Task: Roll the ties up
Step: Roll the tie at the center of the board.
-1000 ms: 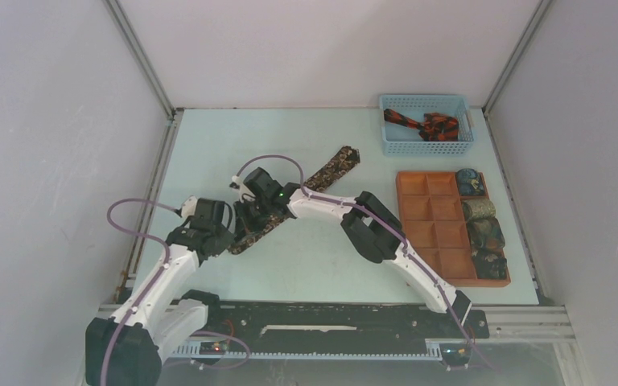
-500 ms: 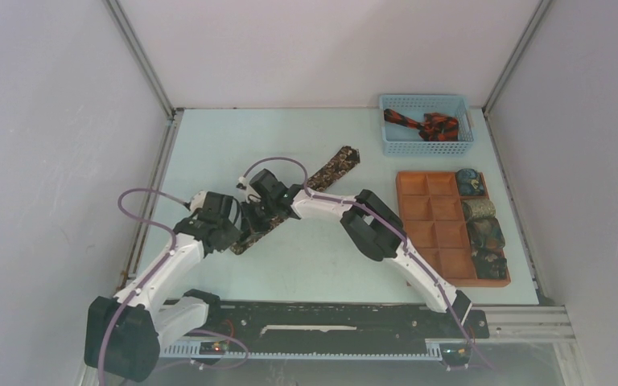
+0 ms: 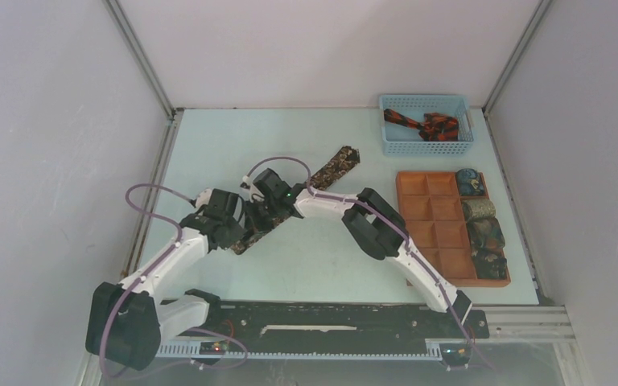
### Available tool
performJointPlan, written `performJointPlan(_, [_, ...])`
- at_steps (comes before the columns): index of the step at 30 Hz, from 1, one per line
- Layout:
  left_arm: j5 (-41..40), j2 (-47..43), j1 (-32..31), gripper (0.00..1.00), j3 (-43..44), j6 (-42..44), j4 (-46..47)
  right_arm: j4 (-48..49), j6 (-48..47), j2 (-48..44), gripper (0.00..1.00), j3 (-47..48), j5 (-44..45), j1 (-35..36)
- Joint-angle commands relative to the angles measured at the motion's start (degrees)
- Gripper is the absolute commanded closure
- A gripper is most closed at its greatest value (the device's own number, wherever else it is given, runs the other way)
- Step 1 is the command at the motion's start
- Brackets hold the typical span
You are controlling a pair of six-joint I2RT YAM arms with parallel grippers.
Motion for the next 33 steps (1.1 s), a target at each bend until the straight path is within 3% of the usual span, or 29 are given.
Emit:
performJointPlan(1, [-1.1, 0.8, -0.5, 1.00, 2.1, -0.3, 1.7, -1.2, -2.2, -6.6, 1.00, -2.1, 1.6, -1.3])
performJointPlan(6, [-0.5, 2.4, -0.5, 1.00, 1.9, -0.2, 2.8, -1.8, -3.8, -10.3, 0.99, -5.7, 2.2, -2.6])
performJointPlan(11, [-0.1, 3.7, -0.7, 1.00, 1.4, -0.4, 4.5, -2.2, -5.5, -15.5, 0.80, -11.7, 5.1, -3.8])
performJointPlan(13, [0.1, 4.0, -0.7, 1.00, 1.2, -0.4, 5.3, -2.7, -6.6, -17.7, 0.59, -14.2, 7.3, -4.3])
performJointPlan(17, [1.0, 4.6, -0.8, 0.98, 0.7, -0.3, 7.2, -3.2, -9.7, -22.8, 0.06, -19.4, 13.2, -4.6])
performJointPlan(18, [1.2, 4.8, -0.9, 0.96, 0.6, -0.3, 7.5, -3.3, -10.4, -23.8, 0.01, -20.7, 14.2, -4.7])
performJointPlan(21, [1.5, 5.2, -1.1, 0.89, 0.7, -0.2, 8.1, -1.5, -8.8, -26.3, 0.00, -24.1, 15.4, -5.8])
performJointPlan(26, [1.4, 4.4, -1.3, 0.69, 0.8, 0.4, 8.6, 3.9, -6.6, -30.4, 0.00, -30.0, 19.7, -7.0])
performJointPlan(30, [1.8, 4.0, -1.3, 0.67, 0.6, 0.9, 8.8, 2.3, -8.4, -33.0, 0.00, -30.7, 26.0, -6.8])
performJointPlan(33, [2.2, 3.9, -1.3, 0.66, 0.2, 1.1, 9.0, 3.6, -8.0, -34.5, 0.00, -32.1, 24.8, -7.8])
